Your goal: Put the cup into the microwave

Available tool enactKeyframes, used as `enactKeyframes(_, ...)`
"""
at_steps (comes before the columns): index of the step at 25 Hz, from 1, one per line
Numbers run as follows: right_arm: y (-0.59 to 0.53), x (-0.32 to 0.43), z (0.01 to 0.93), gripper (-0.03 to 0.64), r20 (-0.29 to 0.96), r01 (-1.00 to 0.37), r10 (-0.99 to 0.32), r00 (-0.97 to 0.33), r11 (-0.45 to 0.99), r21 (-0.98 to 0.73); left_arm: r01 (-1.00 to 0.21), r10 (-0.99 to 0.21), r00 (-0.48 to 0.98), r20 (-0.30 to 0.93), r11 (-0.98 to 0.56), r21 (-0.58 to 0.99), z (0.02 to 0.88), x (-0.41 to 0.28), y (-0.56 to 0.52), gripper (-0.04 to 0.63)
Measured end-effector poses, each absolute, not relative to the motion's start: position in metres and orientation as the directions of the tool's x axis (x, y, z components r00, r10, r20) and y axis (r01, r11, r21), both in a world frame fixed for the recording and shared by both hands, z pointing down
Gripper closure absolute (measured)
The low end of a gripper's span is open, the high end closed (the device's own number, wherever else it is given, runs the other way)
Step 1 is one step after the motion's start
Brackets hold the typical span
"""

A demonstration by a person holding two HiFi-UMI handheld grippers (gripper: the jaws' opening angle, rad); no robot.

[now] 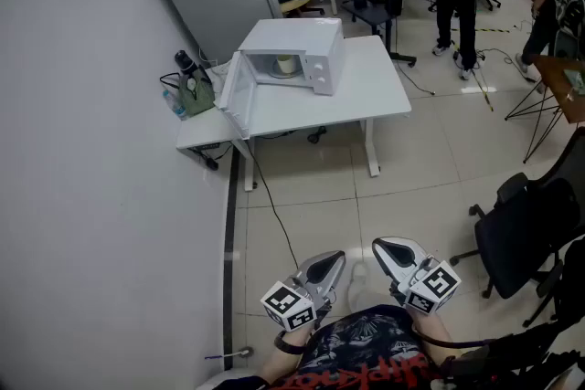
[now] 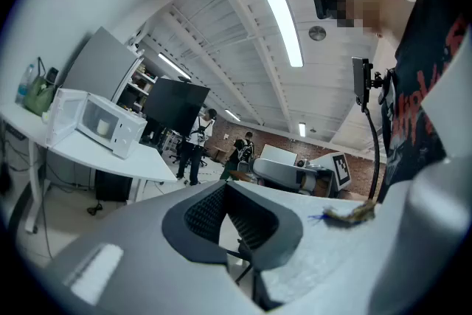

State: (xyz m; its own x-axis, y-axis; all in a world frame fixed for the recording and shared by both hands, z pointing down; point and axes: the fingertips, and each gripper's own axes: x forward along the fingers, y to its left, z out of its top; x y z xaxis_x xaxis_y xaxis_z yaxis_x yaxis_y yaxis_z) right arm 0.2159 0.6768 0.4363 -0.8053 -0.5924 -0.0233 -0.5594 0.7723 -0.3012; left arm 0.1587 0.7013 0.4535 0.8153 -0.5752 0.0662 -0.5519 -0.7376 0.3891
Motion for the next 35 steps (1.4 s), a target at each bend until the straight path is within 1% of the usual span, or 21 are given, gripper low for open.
enactKeyframes(3, 0.622, 0.223, 0.422, 0.617, -0.033, -0.561, -0.588, -0.808, 0.785, -0.264, -0.548, -0.568, 0.821, 0.061, -0.752, 0.366, 0.455, 0.166, 0.644, 0.595)
enactKeyframes(6, 0.579, 0.22, 0.412, 0.617, -0.039, -0.554, -0.576, -0.816, 0.801, -0.227, -0.549, -0.551, 0.827, 0.11, -0.749, 0.371, 0.469, 0.167, 0.597, 0.595)
enactKeyframes(10, 0.531, 0.226, 0.423, 0.617, 0.007, -0.586, -0.598, -0.801, 0.783, -0.21, -0.539, -0.539, 0.836, 0.097, -0.776, 0.327, 0.466, 0.175, 0.555, 0.595)
enactKeyframes(13, 0.496, 0.216, 0.431, 0.617, 0.031, -0.592, -0.602, -0.798, 0.774, -0.223, -0.566, -0.56, 0.821, 0.112, -0.769, 0.298, 0.467, 0.166, 0.523, 0.595)
enactKeyframes(17, 0.455, 0.197, 0.443, 0.617, 0.06, -0.594, -0.597, -0.8, 0.774, -0.218, -0.621, -0.605, 0.781, 0.152, -0.73, 0.285, 0.48, 0.142, 0.483, 0.595)
enactKeyframes(20, 0.412, 0.182, 0.451, 0.617, 0.076, -0.616, -0.616, -0.784, 0.757, -0.218, -0.656, -0.637, 0.752, 0.168, -0.7, 0.283, 0.493, 0.118, 0.436, 0.595)
enactKeyframes(23, 0.358, 0.158, 0.448, 0.617, 0.064, -0.639, -0.642, -0.764, 0.739, -0.214, -0.635, -0.623, 0.769, 0.147, -0.713, 0.298, 0.501, 0.094, 0.386, 0.595)
enactKeyframes(25, 0.326, 0.145, 0.448, 0.617, 0.077, -0.661, -0.662, -0.746, 0.72, -0.21, -0.601, -0.59, 0.796, 0.137, -0.743, 0.294, 0.507, 0.088, 0.36, 0.595)
enactKeyframes(26, 0.309, 0.139, 0.448, 0.617, 0.089, -0.672, -0.671, -0.736, 0.711, -0.206, -0.581, -0.571, 0.811, 0.127, -0.761, 0.287, 0.507, 0.086, 0.346, 0.586)
enactKeyframes(28, 0.273, 0.12, 0.443, 0.617, 0.105, -0.684, -0.678, -0.727, 0.705, -0.188, -0.552, -0.547, 0.831, 0.1, -0.792, 0.262, 0.5, 0.073, 0.314, 0.543)
enactKeyframes(30, 0.24, 0.093, 0.436, 0.617, 0.106, -0.687, -0.681, -0.725, 0.705, -0.176, -0.534, -0.532, 0.843, 0.076, -0.812, 0.237, 0.491, 0.051, 0.282, 0.534)
enactKeyframes(32, 0.216, 0.067, 0.43, 0.617, 0.097, -0.686, -0.681, -0.726, 0.709, -0.163, -0.522, -0.53, 0.848, 0.024, -0.824, 0.221, 0.475, 0.027, 0.255, 0.529)
enactKeyframes(35, 0.194, 0.04, 0.43, 0.617, 0.09, -0.681, -0.676, -0.731, 0.715, -0.158, -0.51, -0.533, 0.841, -0.09, -0.837, 0.199, 0.454, -0.005, 0.224, 0.528)
